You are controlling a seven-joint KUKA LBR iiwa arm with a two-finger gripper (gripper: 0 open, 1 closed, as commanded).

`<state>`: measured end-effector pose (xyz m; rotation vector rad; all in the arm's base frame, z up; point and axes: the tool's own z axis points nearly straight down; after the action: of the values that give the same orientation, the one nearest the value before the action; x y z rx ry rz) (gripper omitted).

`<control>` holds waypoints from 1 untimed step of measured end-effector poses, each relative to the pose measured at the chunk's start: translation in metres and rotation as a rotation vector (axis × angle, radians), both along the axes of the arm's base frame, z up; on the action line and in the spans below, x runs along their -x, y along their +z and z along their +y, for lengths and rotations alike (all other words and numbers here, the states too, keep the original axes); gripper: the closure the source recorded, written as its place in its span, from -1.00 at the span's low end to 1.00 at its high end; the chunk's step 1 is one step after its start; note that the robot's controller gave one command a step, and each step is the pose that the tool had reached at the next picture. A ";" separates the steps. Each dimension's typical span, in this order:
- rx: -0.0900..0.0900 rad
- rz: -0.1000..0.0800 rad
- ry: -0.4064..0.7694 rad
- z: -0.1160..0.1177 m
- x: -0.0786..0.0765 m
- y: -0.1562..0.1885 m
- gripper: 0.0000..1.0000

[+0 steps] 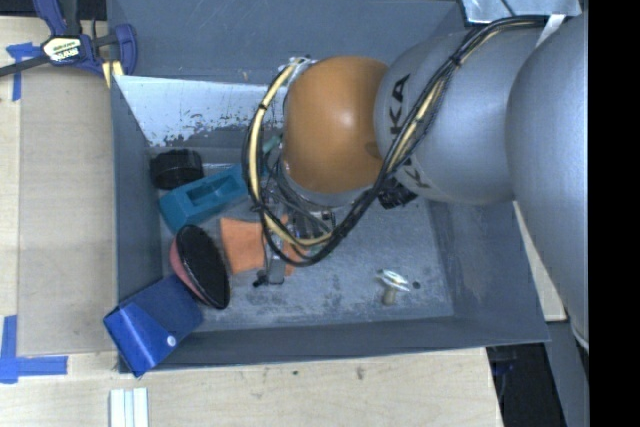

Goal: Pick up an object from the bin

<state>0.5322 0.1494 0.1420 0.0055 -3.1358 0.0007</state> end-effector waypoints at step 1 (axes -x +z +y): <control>-0.001 -0.008 -0.003 -0.001 -0.002 0.005 -1.00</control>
Offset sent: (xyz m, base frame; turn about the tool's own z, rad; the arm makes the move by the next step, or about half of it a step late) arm 0.0188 -0.0014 -0.0720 0.1329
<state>0.5342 0.1487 0.1467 0.0000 -3.1440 -0.0017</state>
